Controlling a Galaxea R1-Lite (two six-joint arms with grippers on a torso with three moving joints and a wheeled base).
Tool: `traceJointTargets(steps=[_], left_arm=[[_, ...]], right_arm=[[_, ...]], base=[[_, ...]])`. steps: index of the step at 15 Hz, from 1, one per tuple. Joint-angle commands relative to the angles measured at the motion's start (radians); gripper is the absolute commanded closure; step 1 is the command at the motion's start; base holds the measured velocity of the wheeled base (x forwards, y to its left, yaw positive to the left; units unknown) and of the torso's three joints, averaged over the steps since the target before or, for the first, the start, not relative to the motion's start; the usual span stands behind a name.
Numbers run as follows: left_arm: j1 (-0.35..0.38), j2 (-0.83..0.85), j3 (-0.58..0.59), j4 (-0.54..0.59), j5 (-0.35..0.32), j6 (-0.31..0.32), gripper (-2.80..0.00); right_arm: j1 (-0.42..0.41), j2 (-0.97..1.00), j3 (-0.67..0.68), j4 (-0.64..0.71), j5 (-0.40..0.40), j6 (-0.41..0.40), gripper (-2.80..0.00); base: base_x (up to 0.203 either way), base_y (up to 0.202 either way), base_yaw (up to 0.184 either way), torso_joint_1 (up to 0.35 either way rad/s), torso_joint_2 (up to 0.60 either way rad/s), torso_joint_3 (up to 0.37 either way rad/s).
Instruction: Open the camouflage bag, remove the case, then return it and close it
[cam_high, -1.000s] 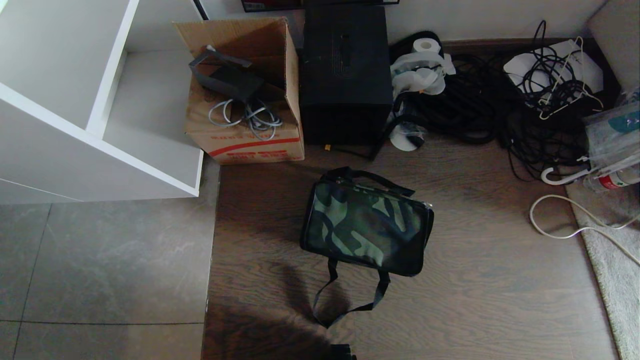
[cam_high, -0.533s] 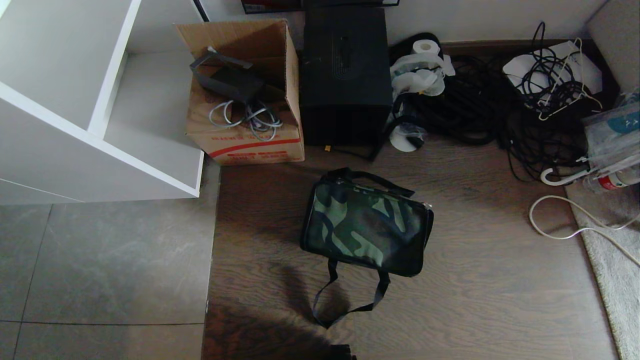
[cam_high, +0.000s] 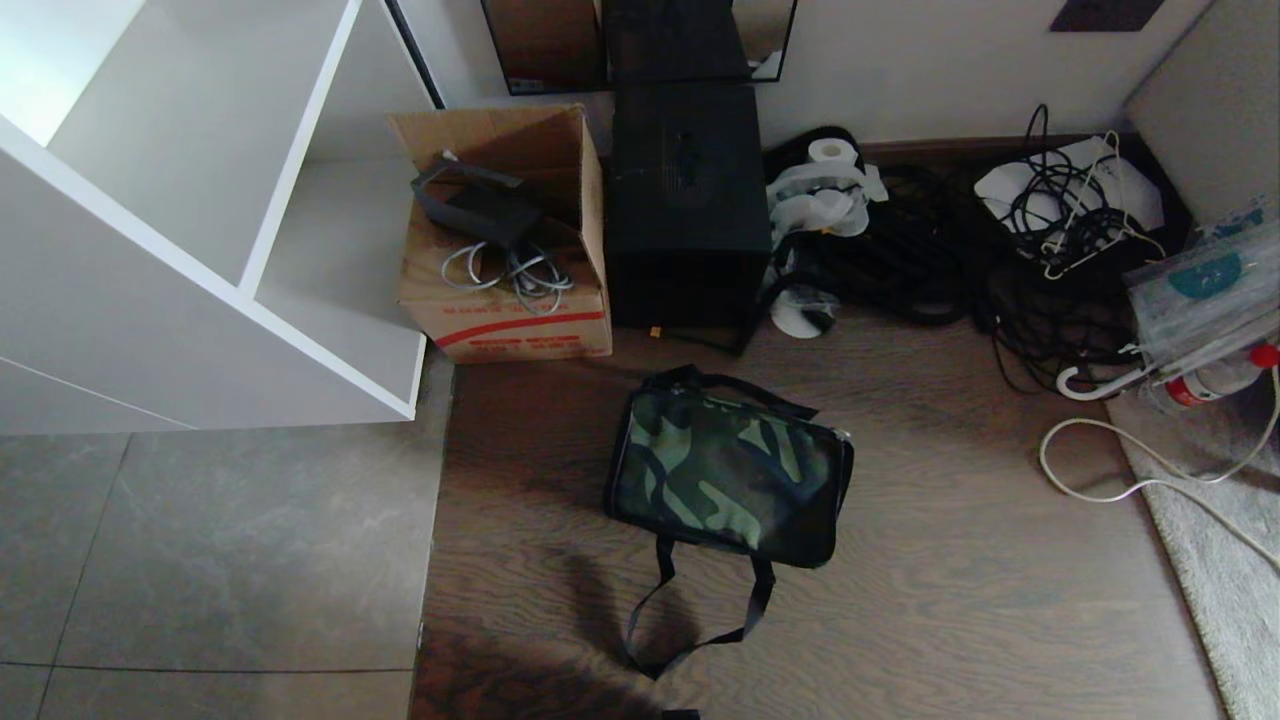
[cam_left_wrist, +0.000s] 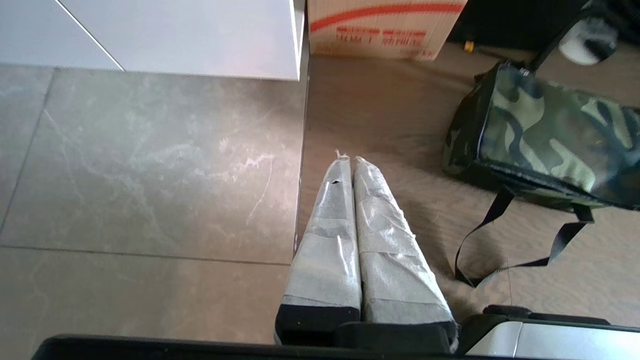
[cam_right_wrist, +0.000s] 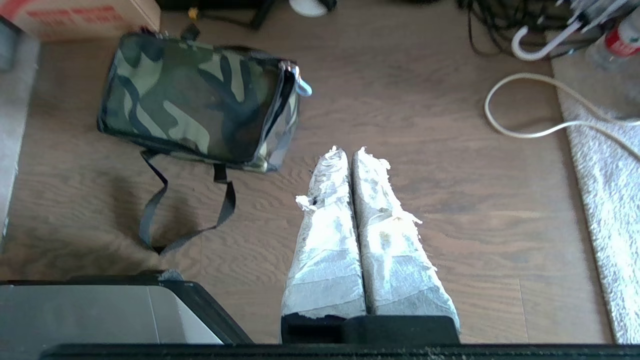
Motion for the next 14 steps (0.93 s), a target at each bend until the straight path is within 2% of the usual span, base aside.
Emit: traceJointTargets(steps=[1, 14], left_arm=[[0.0, -0.002, 0.009, 0.0, 0.0, 0.0, 0.0], [0.0, -0.002, 0.009, 0.0, 0.0, -0.002, 0.0]], right_arm=[[0.001, 0.003, 0.001, 0.0, 0.001, 0.0, 0.0], [0.001, 0.003, 0.002, 0.0, 0.001, 0.0, 0.0]], base=[[0.0, 0.0, 0.0, -0.002, 0.0, 0.204], [0.0, 0.0, 0.0, 0.002, 0.0, 0.203]])
